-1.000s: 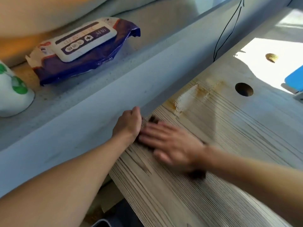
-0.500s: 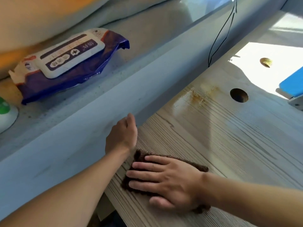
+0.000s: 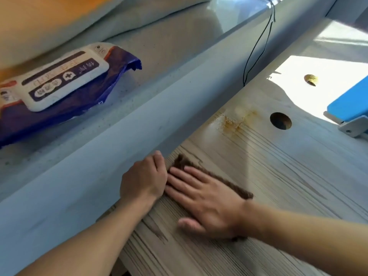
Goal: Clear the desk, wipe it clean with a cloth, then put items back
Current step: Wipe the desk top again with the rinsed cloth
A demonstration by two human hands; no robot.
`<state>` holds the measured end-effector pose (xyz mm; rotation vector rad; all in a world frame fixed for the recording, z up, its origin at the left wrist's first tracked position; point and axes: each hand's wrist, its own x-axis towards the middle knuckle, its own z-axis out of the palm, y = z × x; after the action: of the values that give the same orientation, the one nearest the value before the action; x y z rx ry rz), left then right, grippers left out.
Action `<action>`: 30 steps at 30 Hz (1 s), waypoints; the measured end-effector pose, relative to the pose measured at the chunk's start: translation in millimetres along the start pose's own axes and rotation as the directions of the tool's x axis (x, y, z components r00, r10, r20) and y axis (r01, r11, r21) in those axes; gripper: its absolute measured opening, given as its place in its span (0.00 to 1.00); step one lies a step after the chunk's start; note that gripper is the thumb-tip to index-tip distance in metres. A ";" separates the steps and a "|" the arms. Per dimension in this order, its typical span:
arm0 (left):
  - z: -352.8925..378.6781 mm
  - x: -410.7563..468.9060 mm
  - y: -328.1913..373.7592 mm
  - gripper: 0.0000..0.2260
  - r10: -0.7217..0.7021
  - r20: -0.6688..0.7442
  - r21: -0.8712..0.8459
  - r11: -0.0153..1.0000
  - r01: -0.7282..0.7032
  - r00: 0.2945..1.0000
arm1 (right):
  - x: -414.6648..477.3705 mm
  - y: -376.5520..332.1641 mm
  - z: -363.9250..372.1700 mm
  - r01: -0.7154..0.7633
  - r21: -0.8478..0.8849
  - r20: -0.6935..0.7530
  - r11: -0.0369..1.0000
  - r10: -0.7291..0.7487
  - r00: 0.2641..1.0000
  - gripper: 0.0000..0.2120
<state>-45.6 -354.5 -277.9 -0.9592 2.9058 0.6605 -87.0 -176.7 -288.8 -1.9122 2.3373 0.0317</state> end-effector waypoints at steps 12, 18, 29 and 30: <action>0.0 -0.9 3.4 0.29 0.004 -0.018 0.038 0.999 -0.003 1.000 | 45.8 116.2 -6.3 -0.479 0.032 -0.041 0.877 0.480 0.876 0.31; -1.4 -1.3 7.3 0.26 0.001 -0.029 0.068 0.998 0.001 1.000 | -15.3 25.4 -1.3 -0.076 0.014 -0.003 0.997 0.076 0.997 0.34; 20.8 23.0 64.4 0.17 -0.018 0.044 0.083 0.996 0.015 0.999 | 6.9 154.2 -5.1 -0.506 0.064 -0.001 0.860 0.507 0.862 0.31; 23.4 24.0 67.6 0.19 -0.018 0.045 0.110 0.994 0.013 0.999 | 8.8 157.6 -6.1 -0.541 0.072 -0.001 0.838 0.542 0.840 0.31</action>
<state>-106.5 -310.0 -276.3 -0.9400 2.8578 0.5081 -243.3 -154.2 -293.2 -1.1613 2.7707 -0.0188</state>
